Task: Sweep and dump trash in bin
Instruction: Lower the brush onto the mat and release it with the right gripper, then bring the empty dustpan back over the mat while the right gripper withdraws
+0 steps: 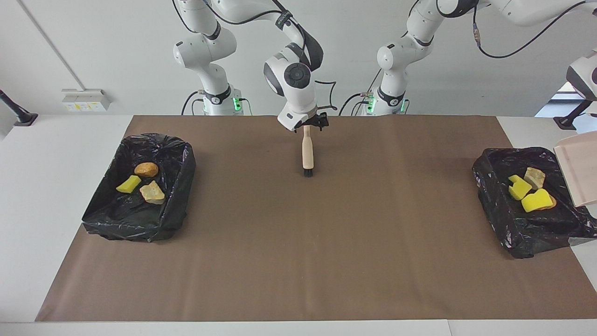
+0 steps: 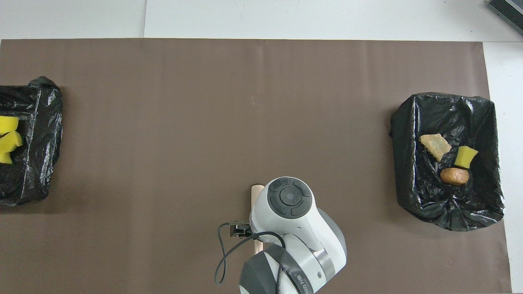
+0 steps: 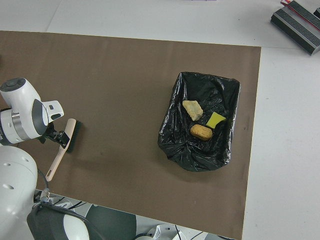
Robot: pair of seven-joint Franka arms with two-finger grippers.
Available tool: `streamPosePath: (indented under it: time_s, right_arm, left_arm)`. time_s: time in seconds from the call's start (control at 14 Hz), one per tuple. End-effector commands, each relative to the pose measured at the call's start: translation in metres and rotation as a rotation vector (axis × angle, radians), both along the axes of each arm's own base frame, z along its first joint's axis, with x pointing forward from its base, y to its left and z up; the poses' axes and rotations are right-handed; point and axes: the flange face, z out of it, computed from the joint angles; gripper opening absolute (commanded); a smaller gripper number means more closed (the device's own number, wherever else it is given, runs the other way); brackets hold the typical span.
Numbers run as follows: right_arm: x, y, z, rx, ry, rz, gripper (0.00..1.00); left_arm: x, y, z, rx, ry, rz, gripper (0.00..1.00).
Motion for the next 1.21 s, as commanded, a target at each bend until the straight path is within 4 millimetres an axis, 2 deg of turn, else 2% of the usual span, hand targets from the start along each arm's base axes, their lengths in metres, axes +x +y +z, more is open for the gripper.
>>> streamPosePath:
  time_s: [0.0, 0.14, 0.29, 0.43, 0.57, 0.64, 0.71, 0.86, 0.93, 1.07, 1.14]
  right_arm:
    - [0.026, -0.039, 0.053, -0.020, -0.052, -0.015, 1.00]
    - [0.044, -0.059, 0.074, -0.089, -0.103, -0.004, 1.00]
    - [0.067, -0.095, 0.102, -0.150, -0.172, -0.021, 1.00]
    - [0.096, -0.148, 0.138, -0.134, -0.214, -0.054, 1.00]
    - [0.120, -0.207, 0.157, -0.120, -0.248, -0.046, 1.00]
    - [0.129, -0.237, 0.165, -0.112, -0.265, -0.035, 1.00]
    - [0.134, -0.266, 0.177, -0.104, -0.290, -0.027, 1.00]
    - [0.139, -0.303, 0.182, -0.108, -0.304, -0.010, 1.00]
    - [0.137, -0.327, 0.194, -0.127, -0.322, -0.034, 1.00]
    - [0.129, -0.358, 0.223, -0.202, -0.311, -0.029, 1.00]
    - [0.123, -0.369, 0.244, -0.225, -0.292, 0.001, 1.00]
  left_arm:
    - [0.000, -0.040, 0.025, -0.095, -0.053, 0.034, 0.00]
    - [0.011, -0.079, 0.022, -0.178, -0.037, 0.052, 0.00]
    - [0.022, -0.112, 0.017, -0.289, -0.027, 0.080, 0.00]
    - [0.032, -0.157, 0.009, -0.396, -0.065, 0.102, 0.00]
    - [0.037, -0.204, 0.005, -0.435, -0.094, 0.148, 0.00]
    - [0.037, -0.217, 0.004, -0.486, -0.139, 0.212, 0.00]
    - [0.038, -0.241, 0.000, -0.533, -0.169, 0.259, 0.00]
    - [0.038, -0.284, -0.013, -0.596, -0.192, 0.347, 0.00]
    - [0.036, -0.309, -0.018, -0.641, -0.210, 0.407, 0.00]
    - [0.034, -0.360, -0.034, -0.688, -0.268, 0.563, 0.00]
    - [0.035, -0.388, -0.048, -0.712, -0.300, 0.640, 0.00]
